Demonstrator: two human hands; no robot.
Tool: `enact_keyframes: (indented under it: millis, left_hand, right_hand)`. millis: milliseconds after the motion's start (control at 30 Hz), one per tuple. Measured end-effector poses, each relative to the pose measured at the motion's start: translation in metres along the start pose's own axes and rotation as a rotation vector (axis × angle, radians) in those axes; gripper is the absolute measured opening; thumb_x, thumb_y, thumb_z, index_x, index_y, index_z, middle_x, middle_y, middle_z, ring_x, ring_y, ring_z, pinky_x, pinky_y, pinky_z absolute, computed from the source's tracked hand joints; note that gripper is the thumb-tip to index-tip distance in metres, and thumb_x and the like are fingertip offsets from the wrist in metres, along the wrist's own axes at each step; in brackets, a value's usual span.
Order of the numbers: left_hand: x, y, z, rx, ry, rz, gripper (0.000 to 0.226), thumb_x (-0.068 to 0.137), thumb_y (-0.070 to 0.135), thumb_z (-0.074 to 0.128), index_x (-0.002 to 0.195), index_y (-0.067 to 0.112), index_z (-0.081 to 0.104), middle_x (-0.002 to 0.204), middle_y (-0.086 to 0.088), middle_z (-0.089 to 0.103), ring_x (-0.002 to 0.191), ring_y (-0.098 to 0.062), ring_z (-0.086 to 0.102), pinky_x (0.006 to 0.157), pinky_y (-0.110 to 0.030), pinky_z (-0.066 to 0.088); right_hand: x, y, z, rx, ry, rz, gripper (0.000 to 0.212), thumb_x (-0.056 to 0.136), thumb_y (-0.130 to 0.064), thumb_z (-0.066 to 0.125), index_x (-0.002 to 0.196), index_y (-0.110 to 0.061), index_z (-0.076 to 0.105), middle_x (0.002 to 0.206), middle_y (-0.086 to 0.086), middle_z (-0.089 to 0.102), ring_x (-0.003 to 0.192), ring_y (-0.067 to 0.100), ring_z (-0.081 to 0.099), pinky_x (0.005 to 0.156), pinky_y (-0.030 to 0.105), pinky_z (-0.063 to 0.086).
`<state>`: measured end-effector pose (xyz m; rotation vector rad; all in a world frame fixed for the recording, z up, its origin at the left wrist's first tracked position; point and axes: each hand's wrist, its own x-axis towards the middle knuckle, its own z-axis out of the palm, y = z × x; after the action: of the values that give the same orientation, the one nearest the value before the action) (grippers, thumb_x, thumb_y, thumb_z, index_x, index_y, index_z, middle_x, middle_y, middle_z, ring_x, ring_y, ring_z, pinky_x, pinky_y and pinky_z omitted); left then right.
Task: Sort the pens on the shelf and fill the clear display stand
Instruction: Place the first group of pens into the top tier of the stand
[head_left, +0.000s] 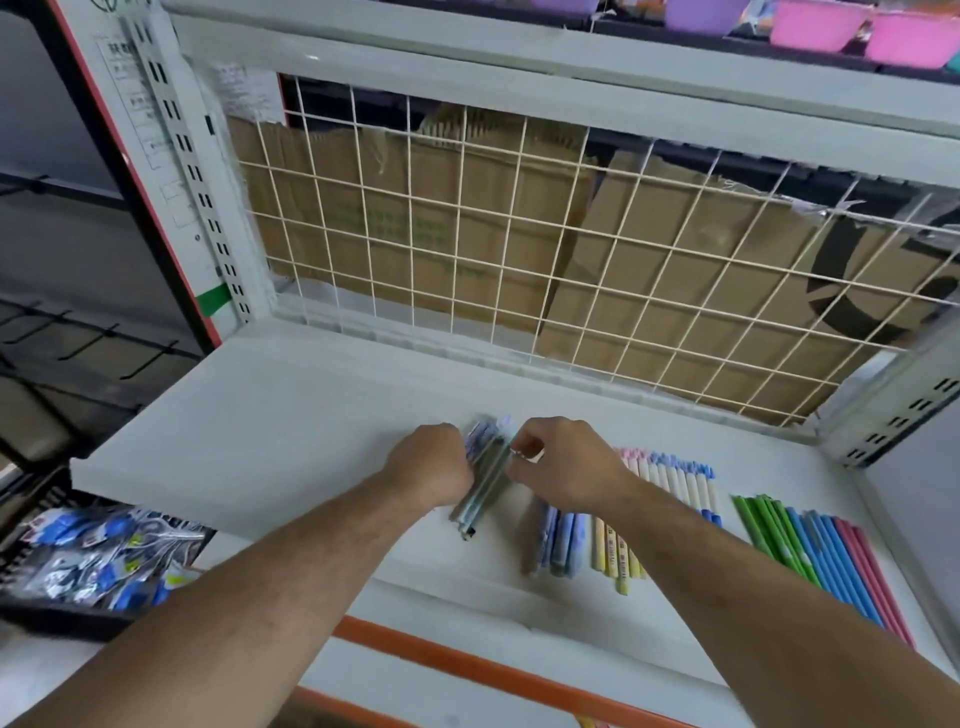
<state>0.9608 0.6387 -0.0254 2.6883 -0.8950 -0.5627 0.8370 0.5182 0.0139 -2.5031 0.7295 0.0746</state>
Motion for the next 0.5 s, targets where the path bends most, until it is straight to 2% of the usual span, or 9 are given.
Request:
enact_keyframes:
  millis: [100,233,300,367,433,500]
  left_hand:
    - [0.003,0.001,-0.001,-0.017,-0.048,-0.020,0.011,0.085,0.014,0.052,0.077,0.007,0.056,0.067,-0.012,0.063,0.051,-0.028,0.065,0.051,-0.033,0.056]
    - [0.008,-0.004,-0.002,-0.050,-0.092,-0.042,0.012,0.079,0.008,0.054,0.069,0.004,0.058,0.057,-0.013,0.061,0.046,-0.029,0.063,0.050,-0.034,0.056]
    - [0.011,-0.009,-0.005,-0.086,-0.119,-0.054,0.013,0.077,0.011,0.061,0.065,0.005,0.060,0.055,-0.012,0.063,0.051,-0.028,0.066,0.048,-0.029,0.053]
    - [0.012,-0.014,-0.008,-0.167,-0.116,-0.048,0.024,0.083,0.024,0.062,0.066,0.008,0.058,0.060,-0.010,0.065,0.056,-0.027,0.067,0.049,-0.024,0.048]
    - [0.009,-0.016,-0.013,-0.282,-0.100,-0.037,0.035,0.088,0.036,0.055,0.066,0.009,0.056,0.057,-0.009,0.065,0.049,-0.026,0.060,0.047,-0.024,0.045]
    - [0.005,-0.015,-0.018,-0.406,-0.089,-0.047,0.034,0.087,0.033,0.053,0.063,0.009,0.056,0.052,-0.007,0.060,0.045,-0.027,0.052,0.045,-0.023,0.039]
  right_hand:
    - [0.007,0.000,-0.001,0.012,0.002,-0.012,0.025,0.089,-0.034,0.068,0.112,-0.023,0.069,0.109,-0.006,0.067,0.097,0.016,0.063,0.087,0.033,0.054]
    - [0.010,0.000,-0.001,0.026,-0.006,-0.019,0.023,0.089,-0.035,0.069,0.110,-0.025,0.068,0.108,-0.006,0.066,0.098,0.016,0.062,0.089,0.032,0.053]
    - [0.012,0.000,-0.002,0.026,-0.010,-0.021,0.023,0.089,-0.034,0.069,0.110,-0.024,0.069,0.108,-0.006,0.066,0.099,0.016,0.062,0.090,0.033,0.053]
    - [0.012,-0.001,-0.004,0.024,-0.006,-0.025,0.021,0.089,-0.034,0.069,0.108,-0.024,0.069,0.107,-0.006,0.067,0.099,0.016,0.063,0.091,0.035,0.054]
    - [0.011,-0.003,-0.006,0.028,0.001,-0.033,0.019,0.088,-0.035,0.070,0.105,-0.025,0.070,0.105,-0.006,0.068,0.097,0.016,0.064,0.090,0.036,0.055]
    - [0.009,-0.006,-0.008,0.049,0.007,-0.031,0.019,0.088,-0.035,0.071,0.103,-0.023,0.070,0.104,-0.005,0.069,0.095,0.016,0.064,0.088,0.036,0.056]
